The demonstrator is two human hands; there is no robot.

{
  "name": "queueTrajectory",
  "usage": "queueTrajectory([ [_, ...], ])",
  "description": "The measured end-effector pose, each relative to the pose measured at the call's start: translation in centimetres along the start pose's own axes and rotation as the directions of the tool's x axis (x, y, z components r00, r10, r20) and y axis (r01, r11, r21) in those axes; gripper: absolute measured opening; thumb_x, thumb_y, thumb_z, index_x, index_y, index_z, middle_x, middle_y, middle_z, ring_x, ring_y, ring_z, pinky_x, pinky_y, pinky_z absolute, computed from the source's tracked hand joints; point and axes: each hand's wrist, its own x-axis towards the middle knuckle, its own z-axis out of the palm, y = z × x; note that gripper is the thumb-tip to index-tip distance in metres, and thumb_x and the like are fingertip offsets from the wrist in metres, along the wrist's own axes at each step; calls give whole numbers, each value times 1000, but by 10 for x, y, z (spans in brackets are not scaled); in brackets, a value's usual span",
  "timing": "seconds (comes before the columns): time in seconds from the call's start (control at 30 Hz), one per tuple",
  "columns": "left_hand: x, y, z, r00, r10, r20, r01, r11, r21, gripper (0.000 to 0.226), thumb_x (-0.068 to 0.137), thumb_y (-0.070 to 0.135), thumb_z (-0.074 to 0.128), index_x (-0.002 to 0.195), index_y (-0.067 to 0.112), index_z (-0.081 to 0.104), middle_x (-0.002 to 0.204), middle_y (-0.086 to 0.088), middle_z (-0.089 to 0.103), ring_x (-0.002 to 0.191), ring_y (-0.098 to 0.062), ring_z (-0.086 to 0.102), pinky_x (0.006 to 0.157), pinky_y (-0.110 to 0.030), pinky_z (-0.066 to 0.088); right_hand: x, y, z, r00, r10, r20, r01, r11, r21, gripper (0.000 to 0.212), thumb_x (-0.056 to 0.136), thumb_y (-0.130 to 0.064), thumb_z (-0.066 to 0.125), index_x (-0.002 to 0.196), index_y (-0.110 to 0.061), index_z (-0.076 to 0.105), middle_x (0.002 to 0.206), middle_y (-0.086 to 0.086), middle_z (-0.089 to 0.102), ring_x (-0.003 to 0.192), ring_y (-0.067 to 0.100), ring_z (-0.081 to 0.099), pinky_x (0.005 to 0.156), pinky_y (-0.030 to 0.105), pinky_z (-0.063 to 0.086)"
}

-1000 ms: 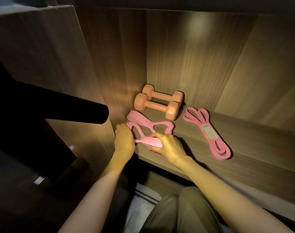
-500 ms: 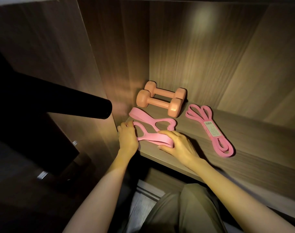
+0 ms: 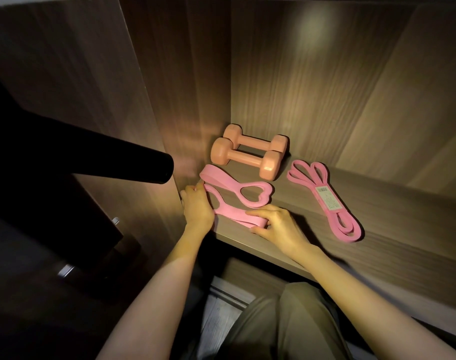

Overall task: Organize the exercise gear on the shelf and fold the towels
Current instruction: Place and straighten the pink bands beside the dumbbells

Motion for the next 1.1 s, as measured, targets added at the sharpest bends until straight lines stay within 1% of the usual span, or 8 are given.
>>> queueTrajectory([
  [0.17, -7, 0, 1, 994, 103, -42, -100, 993, 62, 45, 96, 9, 47, 140, 10, 39, 136, -13, 47, 123, -29, 44, 106, -40, 39, -7, 7, -3, 999, -49, 12, 50, 991, -124, 54, 81, -23, 75, 132, -26, 57, 127, -1, 56, 117, 16, 49, 97, 31, 44],
  [0.3, -14, 8, -1, 975, 201, -91, -195, 978, 70, 40, 95, 8, 48, 135, 9, 48, 135, -9, 52, 126, -26, 47, 117, -45, 16, -12, 5, -16, 997, -76, 13, 77, 980, -181, 53, 85, -30, 71, 135, -32, 53, 130, -7, 54, 119, 13, 45, 96, 33, 44],
  [0.5, -32, 37, -13, 930, 356, -96, -343, 930, 130, 45, 92, 15, 52, 136, 11, 48, 135, -11, 52, 121, -30, 50, 104, -41, 39, -30, 5, -47, 989, -84, -118, 61, 981, -184, 35, 87, -29, 68, 122, -24, 64, 121, -7, 60, 112, 10, 51, 97, 26, 40],
  [0.67, -53, 74, -13, 905, 424, -25, -423, 905, 38, 60, 82, 5, 59, 139, 15, 43, 137, -10, 48, 123, -29, 46, 98, -40, 45, -63, 33, -81, 970, 90, -224, -141, 964, -224, 32, 90, -20, 63, 122, -22, 61, 125, -3, 58, 119, 12, 49, 99, 25, 36],
  [0.77, -74, 100, 0, 849, 525, 67, -520, 851, -79, 52, 89, 8, 55, 140, 13, 43, 137, -9, 48, 120, -29, 49, 95, -41, 46, -83, 50, -96, 934, 230, -272, -287, 938, -194, 35, 90, -20, 63, 124, -18, 59, 125, 3, 57, 110, 17, 52, 88, 25, 42],
  [0.9, -100, 122, 29, 735, 604, 310, -573, 796, -193, 47, 97, 24, 49, 143, 19, 40, 142, -7, 44, 124, -29, 47, 98, -42, 45, -98, 65, -100, 886, 397, -239, -427, 900, -87, 40, 90, -22, 64, 129, -19, 54, 121, 2, 58, 94, 10, 50, 77, 21, 38],
  [1.0, -114, 130, 49, 687, 584, 432, -552, 806, -213, 50, 97, 26, 48, 145, 21, 35, 147, -6, 38, 129, -28, 42, 103, -43, 42, -105, 77, -98, 880, 441, -174, -453, 891, -34, 45, 92, -21, 61, 135, -21, 48, 130, 1, 56, 114, 17, 54, 88, 26, 41],
  [1.1, -123, 138, 59, 650, 575, 497, -547, 808, -220, 54, 97, 27, 48, 148, 27, 29, 152, -5, 31, 135, -27, 36, 106, -42, 40, -108, 87, -96, 854, 510, -99, -501, 859, 102, 47, 94, -17, 56, 138, -26, 42, 140, 2, 49, 127, 20, 48, 98, 35, 41],
])
